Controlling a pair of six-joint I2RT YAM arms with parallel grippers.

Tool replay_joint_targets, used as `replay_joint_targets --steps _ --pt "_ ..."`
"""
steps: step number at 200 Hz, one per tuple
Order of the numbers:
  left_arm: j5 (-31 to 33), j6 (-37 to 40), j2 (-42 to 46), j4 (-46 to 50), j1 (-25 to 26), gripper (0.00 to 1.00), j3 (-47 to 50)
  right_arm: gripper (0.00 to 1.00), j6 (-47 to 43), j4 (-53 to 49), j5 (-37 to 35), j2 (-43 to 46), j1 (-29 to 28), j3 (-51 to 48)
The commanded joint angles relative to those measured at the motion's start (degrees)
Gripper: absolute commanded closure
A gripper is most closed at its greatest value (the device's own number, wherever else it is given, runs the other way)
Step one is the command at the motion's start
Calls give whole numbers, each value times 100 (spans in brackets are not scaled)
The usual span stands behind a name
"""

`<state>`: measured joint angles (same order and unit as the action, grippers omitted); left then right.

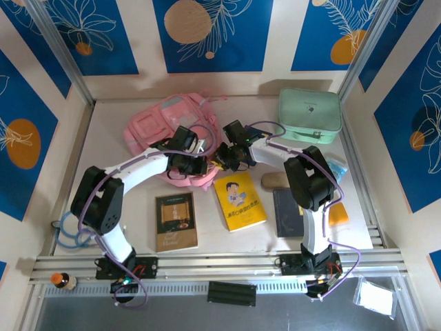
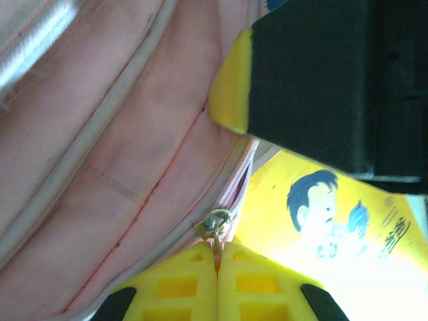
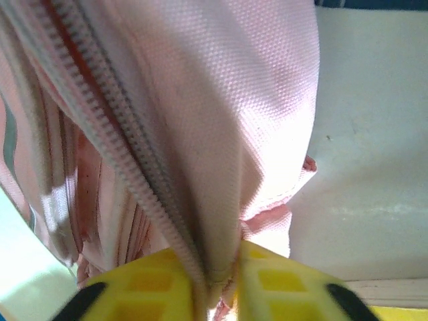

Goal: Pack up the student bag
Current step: Unzip the student bag at the center of the table.

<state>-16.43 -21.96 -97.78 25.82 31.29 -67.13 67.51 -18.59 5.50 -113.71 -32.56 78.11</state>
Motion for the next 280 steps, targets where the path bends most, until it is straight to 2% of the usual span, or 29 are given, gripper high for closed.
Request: replay_joint_targets --steps 1,46,80,109,166,197,253,280 --pt "109 423 320 845 -17 100 -196 88 -197 -433 -606 -81 39 46" --pt "932 968 640 2010 -82 100 -241 92 -323 -497 -918 -37 107 68" --pt "1516 1077 928 2417 -305 100 -90 93 -478 -462 -936 -33 127 127" --pt "1604 822 1163 2124 -744 100 313 93 -567 -431 -945 4 118 166" --pt "1791 572 1014 1620 -1516 100 741 93 -892 -278 -777 82 76 194" --pt "1885 453 758 1399 -1921 100 627 93 -1036 -303 -725 55 57 260" --pt "2809 528 129 1258 -2420 100 264 95 -1437 -451 -782 -37 4 442" --pt "2838 431 -234 1113 -2604 100 168 95 -1580 -453 -814 -46 -26 469"
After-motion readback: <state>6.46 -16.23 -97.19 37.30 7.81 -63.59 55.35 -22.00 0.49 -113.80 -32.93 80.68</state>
